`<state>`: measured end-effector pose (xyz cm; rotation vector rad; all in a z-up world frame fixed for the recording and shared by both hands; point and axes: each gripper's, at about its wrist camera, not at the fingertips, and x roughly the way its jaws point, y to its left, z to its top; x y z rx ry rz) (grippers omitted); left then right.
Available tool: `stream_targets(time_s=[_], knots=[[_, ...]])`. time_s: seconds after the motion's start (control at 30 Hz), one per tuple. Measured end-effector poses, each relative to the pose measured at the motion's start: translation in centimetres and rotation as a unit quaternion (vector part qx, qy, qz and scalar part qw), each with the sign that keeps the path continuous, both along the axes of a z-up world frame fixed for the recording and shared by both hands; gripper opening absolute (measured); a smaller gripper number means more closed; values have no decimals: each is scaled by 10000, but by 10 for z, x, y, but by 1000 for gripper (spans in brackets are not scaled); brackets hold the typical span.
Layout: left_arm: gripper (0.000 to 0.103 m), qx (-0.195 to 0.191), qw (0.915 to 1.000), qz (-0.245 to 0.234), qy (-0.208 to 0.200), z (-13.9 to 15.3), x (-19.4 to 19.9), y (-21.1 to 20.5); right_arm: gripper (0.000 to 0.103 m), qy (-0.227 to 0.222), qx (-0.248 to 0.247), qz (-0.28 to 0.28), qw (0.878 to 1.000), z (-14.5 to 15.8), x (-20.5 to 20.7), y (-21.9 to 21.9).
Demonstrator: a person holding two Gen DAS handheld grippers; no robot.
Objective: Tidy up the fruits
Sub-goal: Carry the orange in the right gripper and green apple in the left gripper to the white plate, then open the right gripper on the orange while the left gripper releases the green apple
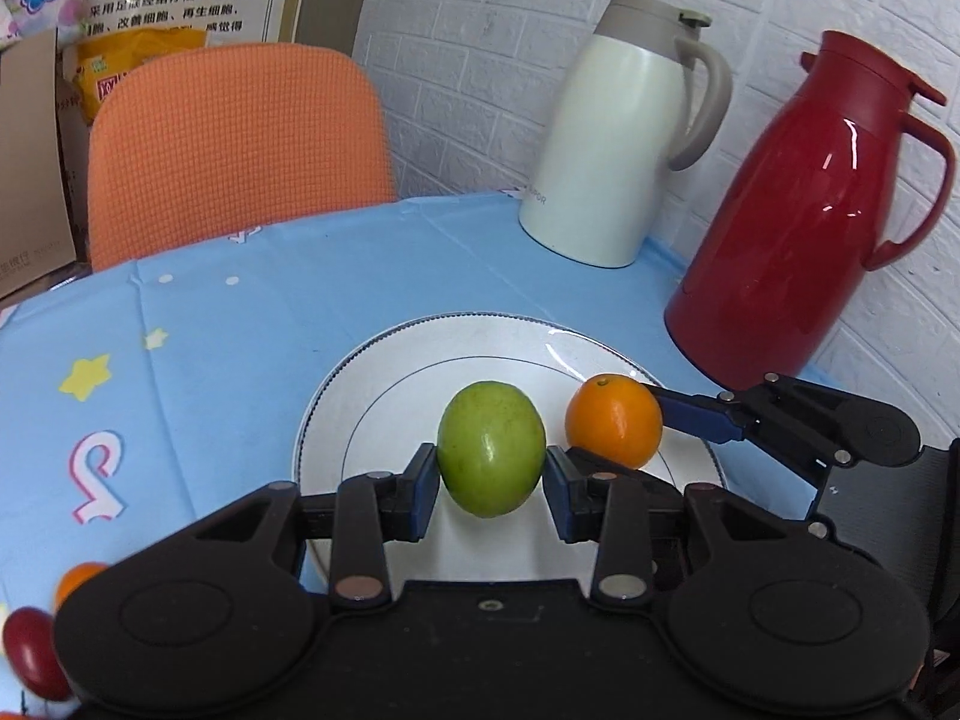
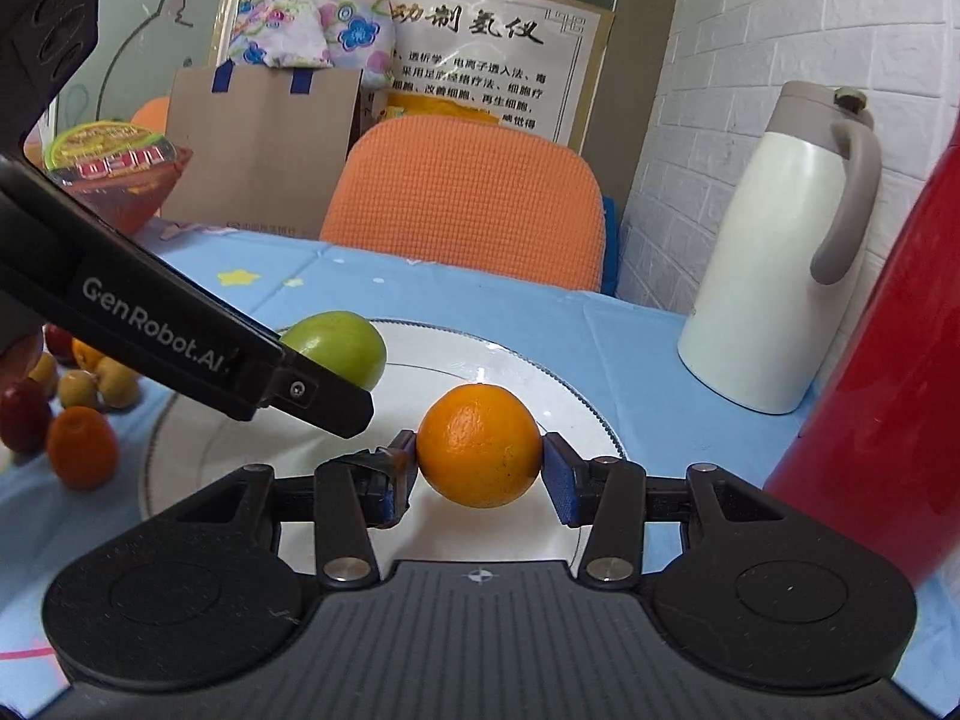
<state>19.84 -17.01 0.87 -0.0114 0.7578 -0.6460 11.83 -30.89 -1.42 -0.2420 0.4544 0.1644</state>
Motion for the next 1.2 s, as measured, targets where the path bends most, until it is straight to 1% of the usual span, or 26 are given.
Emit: stream_targets(time_s=[0.07,0.2,0.3,0.5,0.6,0.67,0.7,0.73,0.77,0.8,0.83,0.87,1.0,1.1,1.2], knots=[[83,-55,10000,12,51,-2,7,-2,76,43,-67,33,10000,0,8,1],[83,9,10000,12,24,-6,15,-7,76,94,-122,78,9999,0,19,-1],[83,-53,9999,-22,89,-8,19,-8,76,148,-129,142,9997,-1,24,-1],[83,66,9999,9,144,-14,25,-11,76,278,-161,161,9994,-5,33,0],[83,163,9998,61,76,-17,26,-12,76,318,-143,148,9993,-4,36,0],[86,133,9999,79,13,-17,25,-12,76,313,-199,161,9992,-4,36,1],[90,122,9999,89,-43,-15,24,-11,77,286,-235,157,9992,-4,35,2],[103,104,9999,91,-93,-14,23,-10,82,237,-273,148,9992,-3,34,2],[103,82,9998,82,-155,-11,21,-10,89,200,-309,142,9992,-3,33,2],[103,74,9997,65,-235,-9,18,-9,93,177,-325,131,9992,-2,31,2],[103,78,9994,57,-333,-6,16,-8,101,140,-340,109,9993,-1,30,1],[103,59,9991,44,-427,-4,13,-7,103,94,-339,105,9993,0,27,0],[103,-17,9971,146,-751,8,0,-2,103,2,-293,85,9995,2,18,-3],[103,62,9952,297,-933,16,-10,1,103,-25,-315,15,9995,4,9,-3],[103,165,9939,430,-999,23,-21,5,103,-25,-130,-86,9999,7,-4,-3]])
